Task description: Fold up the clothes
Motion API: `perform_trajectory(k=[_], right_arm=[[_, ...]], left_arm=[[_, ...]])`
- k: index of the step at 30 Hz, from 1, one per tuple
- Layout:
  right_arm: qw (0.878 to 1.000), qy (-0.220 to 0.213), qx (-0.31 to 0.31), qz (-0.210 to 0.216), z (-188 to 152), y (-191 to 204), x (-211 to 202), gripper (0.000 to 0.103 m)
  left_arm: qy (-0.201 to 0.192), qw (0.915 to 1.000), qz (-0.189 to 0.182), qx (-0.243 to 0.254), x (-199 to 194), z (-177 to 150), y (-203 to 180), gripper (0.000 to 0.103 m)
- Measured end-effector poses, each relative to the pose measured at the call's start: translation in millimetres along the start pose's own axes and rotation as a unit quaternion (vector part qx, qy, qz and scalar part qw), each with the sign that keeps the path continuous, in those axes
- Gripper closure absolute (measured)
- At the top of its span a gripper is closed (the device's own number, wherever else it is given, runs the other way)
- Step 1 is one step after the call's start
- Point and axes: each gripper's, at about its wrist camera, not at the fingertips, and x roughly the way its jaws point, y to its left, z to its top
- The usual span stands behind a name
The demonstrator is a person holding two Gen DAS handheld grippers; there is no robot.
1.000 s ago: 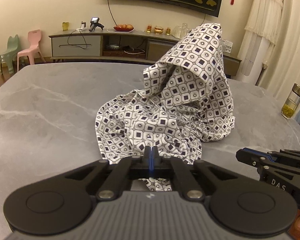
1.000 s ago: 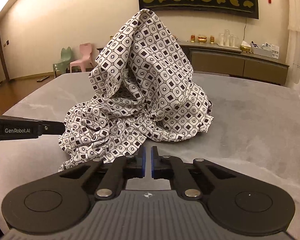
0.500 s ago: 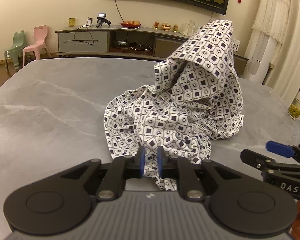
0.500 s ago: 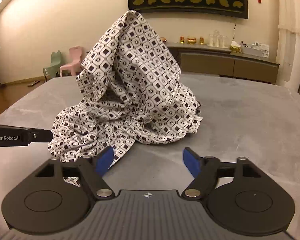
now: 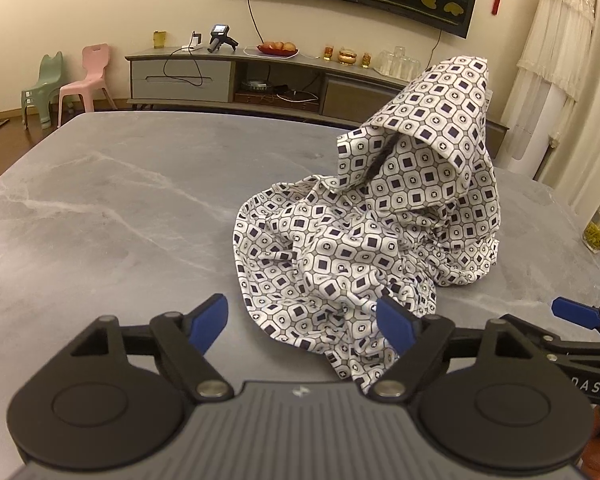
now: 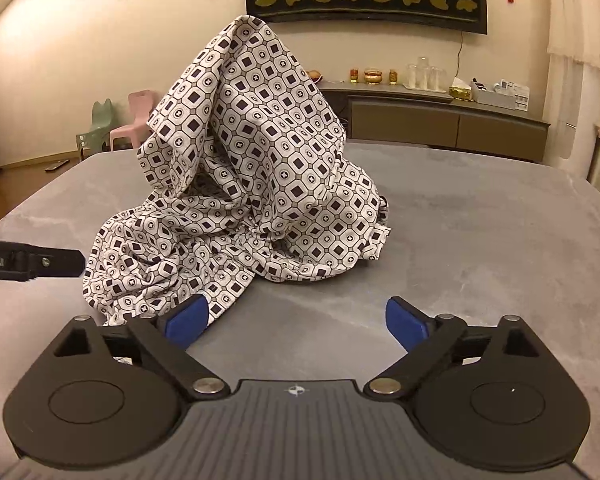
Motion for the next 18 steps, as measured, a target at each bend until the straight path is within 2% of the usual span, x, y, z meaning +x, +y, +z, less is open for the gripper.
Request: perform_trajectory(k=[5,9,12,13,14,16,18], right_arm=[[0.999,-0.021,-0.026,0.003,16.0,4.0,0.1,0.002],[0.996,-0.054,-0.074,0.019,56.2,20.3,11.2,0.001],[0.995,-0.038,-0.092,0.019,80.5,30.2,40.8,0.001],[0.994,-0.033,-0.098,0.019,88.6,33.5,50.7,0.006],[0.994,-0.028,-0.104,0.019,96.7,36.8,60.6,0.041],[0.993,-0.019,-0.113,0.019,112.4,42.1,78.3,0.093],[0.995,-0.034,-0.096,0.023,122.9,32.1,70.6,0.097]], left_arm=[[0.000,0.9999,-0.003,-0.010,0.8,5.5,6.2,0.017],[-0.001,0.9998,-0.001,-0.021,3.2,11.4,11.1,0.016],[-0.002,0.9996,0.001,-0.027,5.5,14.9,15.1,0.016],[-0.002,0.9996,0.003,-0.030,6.4,15.8,16.3,0.016],[-0.002,0.9994,0.004,-0.033,6.9,16.6,17.7,0.016],[-0.003,0.9993,0.006,-0.038,6.9,16.7,20.8,0.016],[-0.003,0.9992,0.005,-0.040,6.5,16.5,22.1,0.016]])
